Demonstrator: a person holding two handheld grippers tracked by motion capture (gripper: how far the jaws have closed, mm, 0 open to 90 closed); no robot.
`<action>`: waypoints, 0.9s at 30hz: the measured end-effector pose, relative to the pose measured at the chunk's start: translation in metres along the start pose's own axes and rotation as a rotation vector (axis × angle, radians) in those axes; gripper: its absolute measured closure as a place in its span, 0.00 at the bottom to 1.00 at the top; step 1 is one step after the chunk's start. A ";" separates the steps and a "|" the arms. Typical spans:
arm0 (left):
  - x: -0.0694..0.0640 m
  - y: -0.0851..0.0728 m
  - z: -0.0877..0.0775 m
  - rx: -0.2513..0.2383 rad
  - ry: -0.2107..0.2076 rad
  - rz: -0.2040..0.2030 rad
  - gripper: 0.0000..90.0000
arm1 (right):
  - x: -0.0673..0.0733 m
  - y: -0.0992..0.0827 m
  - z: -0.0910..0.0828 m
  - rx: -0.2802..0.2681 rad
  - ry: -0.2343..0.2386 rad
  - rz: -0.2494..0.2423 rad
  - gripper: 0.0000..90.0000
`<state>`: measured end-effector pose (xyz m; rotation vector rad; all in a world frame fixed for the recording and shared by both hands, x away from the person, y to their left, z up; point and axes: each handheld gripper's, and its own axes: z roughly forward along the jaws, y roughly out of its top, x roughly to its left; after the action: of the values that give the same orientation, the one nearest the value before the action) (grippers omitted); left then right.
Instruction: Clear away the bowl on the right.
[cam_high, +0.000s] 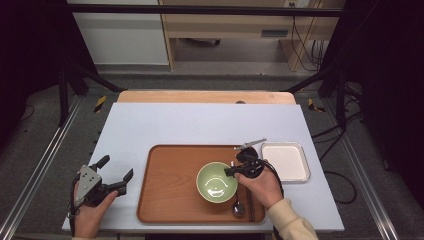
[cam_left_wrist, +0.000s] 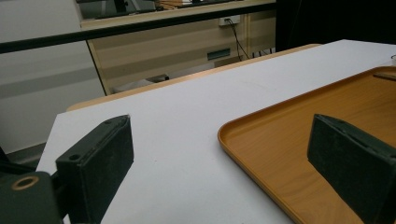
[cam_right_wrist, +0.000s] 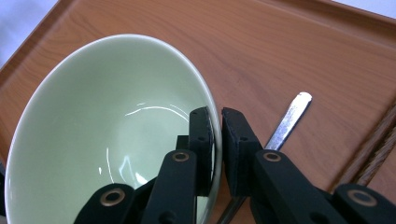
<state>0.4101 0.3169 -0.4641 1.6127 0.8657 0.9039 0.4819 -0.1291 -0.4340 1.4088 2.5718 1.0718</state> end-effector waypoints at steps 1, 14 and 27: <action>0.000 0.000 0.000 0.000 0.000 0.001 0.08 | 0.000 0.000 0.000 0.003 0.000 0.005 0.92; 0.000 0.000 0.000 0.000 -0.002 0.002 0.08 | 0.000 -0.001 0.002 -0.009 -0.007 0.004 0.92; 0.000 0.000 0.000 0.000 -0.005 0.002 0.08 | -0.001 -0.002 0.002 -0.023 -0.004 -0.009 0.91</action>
<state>0.4103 0.3168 -0.4642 1.6157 0.8611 0.9006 0.4816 -0.1295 -0.4375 1.3922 2.5525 1.0926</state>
